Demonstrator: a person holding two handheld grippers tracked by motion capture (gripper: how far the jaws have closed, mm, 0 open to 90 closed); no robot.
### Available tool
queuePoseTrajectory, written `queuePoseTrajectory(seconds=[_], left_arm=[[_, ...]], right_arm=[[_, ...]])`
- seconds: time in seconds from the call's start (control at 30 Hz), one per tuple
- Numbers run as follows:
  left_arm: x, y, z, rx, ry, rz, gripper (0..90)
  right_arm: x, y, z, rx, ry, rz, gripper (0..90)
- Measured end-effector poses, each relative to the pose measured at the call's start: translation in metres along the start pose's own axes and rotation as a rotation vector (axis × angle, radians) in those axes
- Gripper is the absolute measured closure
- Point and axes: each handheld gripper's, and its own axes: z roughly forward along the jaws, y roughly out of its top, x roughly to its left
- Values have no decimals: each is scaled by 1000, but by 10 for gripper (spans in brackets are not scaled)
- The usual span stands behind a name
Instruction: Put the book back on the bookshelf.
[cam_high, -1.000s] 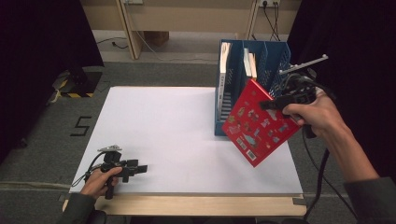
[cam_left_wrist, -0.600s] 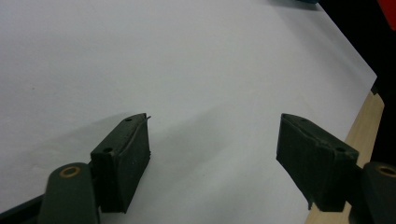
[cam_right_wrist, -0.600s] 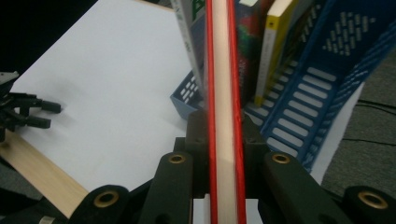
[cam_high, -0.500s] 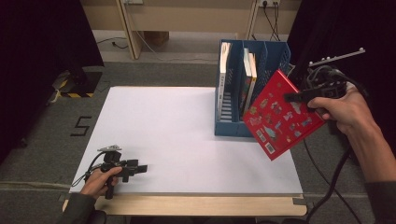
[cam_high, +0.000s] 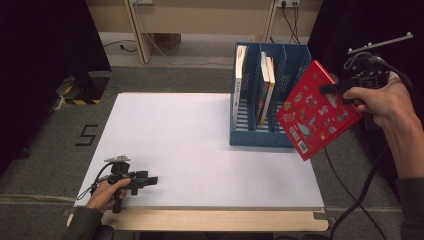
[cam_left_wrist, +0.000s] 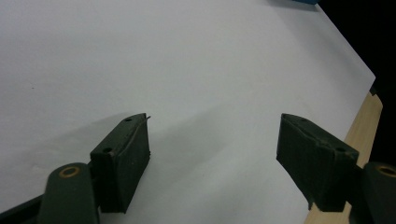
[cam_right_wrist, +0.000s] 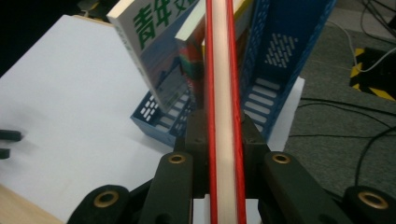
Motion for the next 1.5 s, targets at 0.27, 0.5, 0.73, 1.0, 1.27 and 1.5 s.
queuePoseTrajectory(seconds=[0.27,0.5,0.73,1.0,1.27,1.5], left_arm=[[1,0,0,1,-5,-3,249],[0,0,0,1,-3,2,249],[1,0,0,2,-6,-1,249],[0,0,0,1,-4,2,249],[1,0,0,2,-5,3,249],[1,0,0,2,-6,6,249]], right_arm=[[-14,21,7,-16,-68,41,794],[-23,38,25,-25,-90,74,794],[-32,48,49,-35,-98,118,794],[-39,65,59,-61,-141,165,794],[-45,77,72,-84,-156,204,794],[-50,81,87,-85,-156,230,794]])
